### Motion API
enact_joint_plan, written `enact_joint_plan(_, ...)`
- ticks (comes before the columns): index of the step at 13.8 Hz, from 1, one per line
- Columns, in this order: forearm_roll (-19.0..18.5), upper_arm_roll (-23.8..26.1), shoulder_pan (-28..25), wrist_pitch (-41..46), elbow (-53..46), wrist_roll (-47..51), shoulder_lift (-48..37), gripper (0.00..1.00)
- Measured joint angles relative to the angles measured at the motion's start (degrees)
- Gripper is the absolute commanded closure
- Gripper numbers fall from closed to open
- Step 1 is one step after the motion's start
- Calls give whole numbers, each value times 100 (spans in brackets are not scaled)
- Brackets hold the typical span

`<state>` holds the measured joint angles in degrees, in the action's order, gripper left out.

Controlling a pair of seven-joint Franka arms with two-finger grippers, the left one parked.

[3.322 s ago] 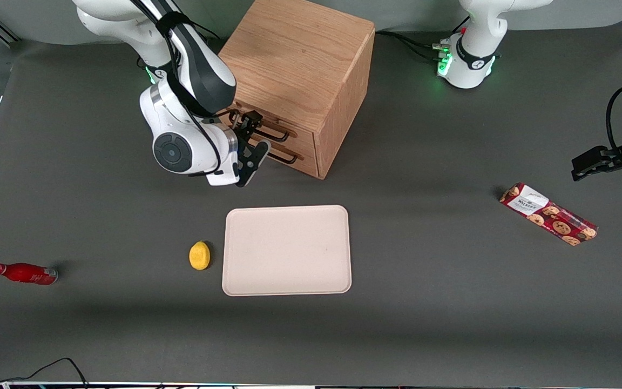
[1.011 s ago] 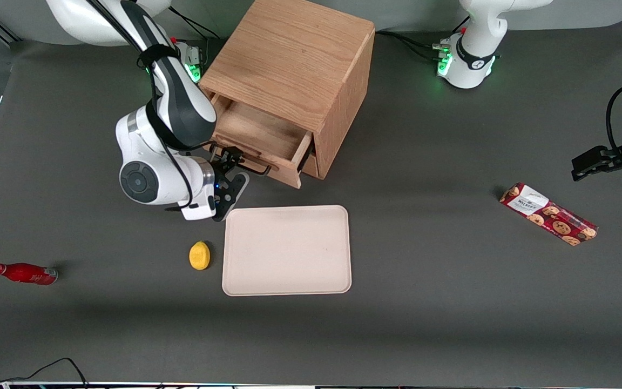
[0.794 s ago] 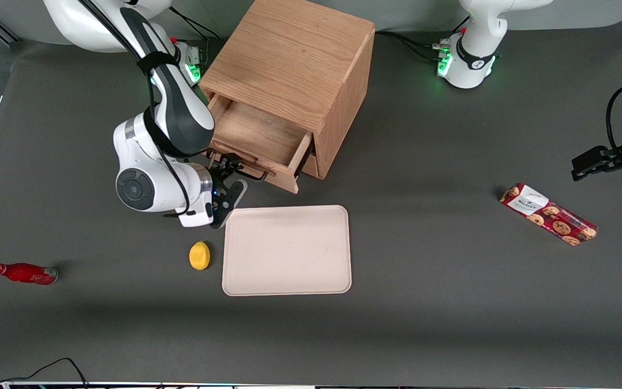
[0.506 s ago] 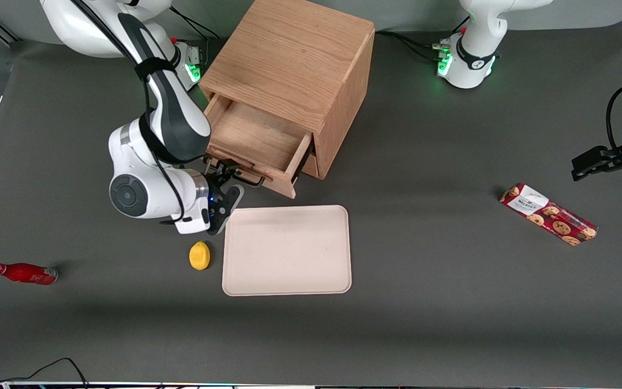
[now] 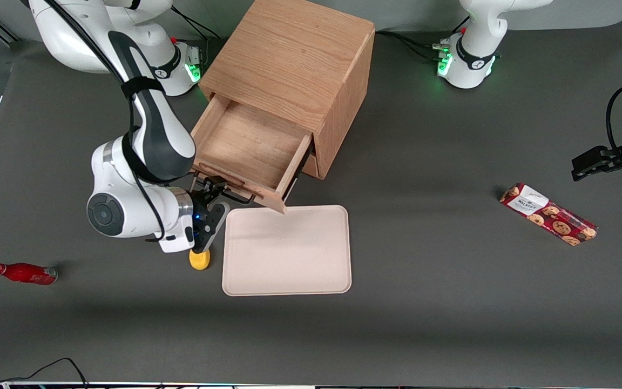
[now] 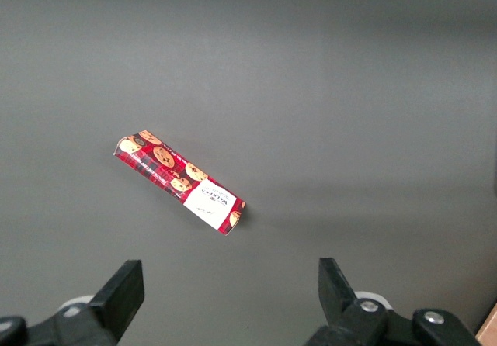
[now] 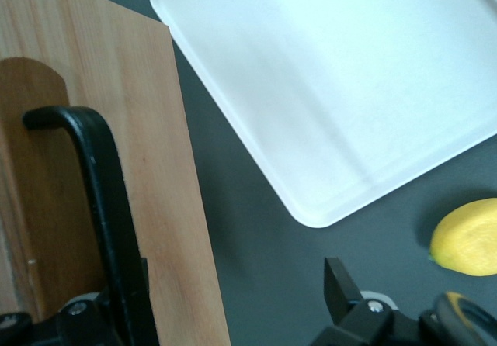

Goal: Open upper drawer
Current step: 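Pull the upper drawer outward by its handle with the right gripper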

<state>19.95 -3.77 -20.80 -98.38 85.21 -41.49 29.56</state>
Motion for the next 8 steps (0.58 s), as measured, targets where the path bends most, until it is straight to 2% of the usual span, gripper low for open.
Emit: enact_joint_plan(8,0,-7,182,1,-318,-113,235,0)
